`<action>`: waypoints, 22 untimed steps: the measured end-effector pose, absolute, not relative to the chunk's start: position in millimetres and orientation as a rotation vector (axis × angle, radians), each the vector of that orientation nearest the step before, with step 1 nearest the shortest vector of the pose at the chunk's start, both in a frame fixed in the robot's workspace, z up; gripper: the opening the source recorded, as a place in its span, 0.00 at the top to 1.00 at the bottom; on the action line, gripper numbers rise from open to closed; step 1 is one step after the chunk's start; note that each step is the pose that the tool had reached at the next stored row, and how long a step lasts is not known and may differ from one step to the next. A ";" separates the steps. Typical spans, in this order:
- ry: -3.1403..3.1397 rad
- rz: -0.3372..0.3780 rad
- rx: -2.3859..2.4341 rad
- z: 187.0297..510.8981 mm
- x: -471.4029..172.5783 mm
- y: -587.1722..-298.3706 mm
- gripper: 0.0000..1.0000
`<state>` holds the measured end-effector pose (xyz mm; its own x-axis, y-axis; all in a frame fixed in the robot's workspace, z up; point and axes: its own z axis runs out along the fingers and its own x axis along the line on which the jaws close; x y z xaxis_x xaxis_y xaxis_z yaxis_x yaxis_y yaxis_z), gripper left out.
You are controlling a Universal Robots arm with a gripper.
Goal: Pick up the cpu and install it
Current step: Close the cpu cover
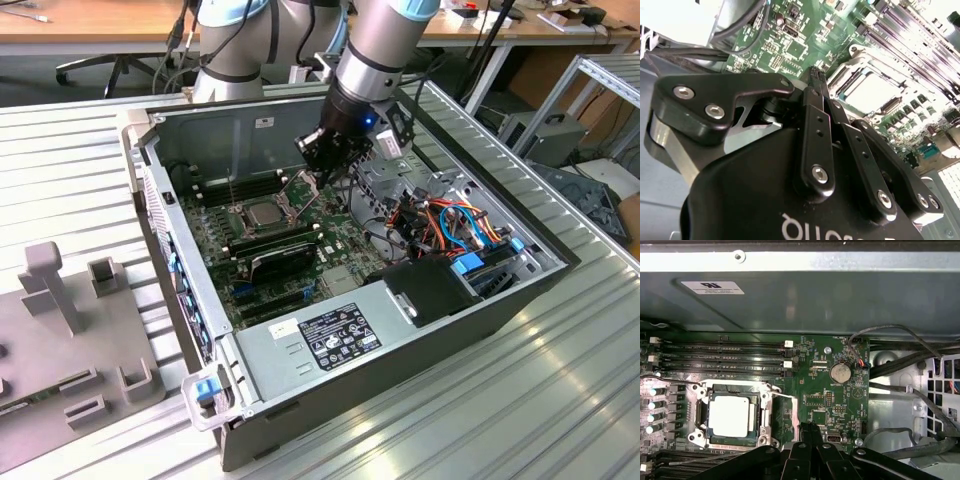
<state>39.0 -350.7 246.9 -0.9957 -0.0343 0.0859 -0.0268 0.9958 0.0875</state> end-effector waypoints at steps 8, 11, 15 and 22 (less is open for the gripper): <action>-3.051 -0.132 0.047 249.6 35.8 -347.8 0.89; -3.052 -0.132 0.047 250.6 32.7 -347.1 0.89; -3.052 -0.132 0.047 250.6 29.9 -346.5 0.89; -3.052 -0.132 0.047 250.6 25.3 -345.4 0.89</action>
<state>25.3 -345.4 250.6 -0.9958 -0.0343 0.0850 -0.0269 0.9958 0.0876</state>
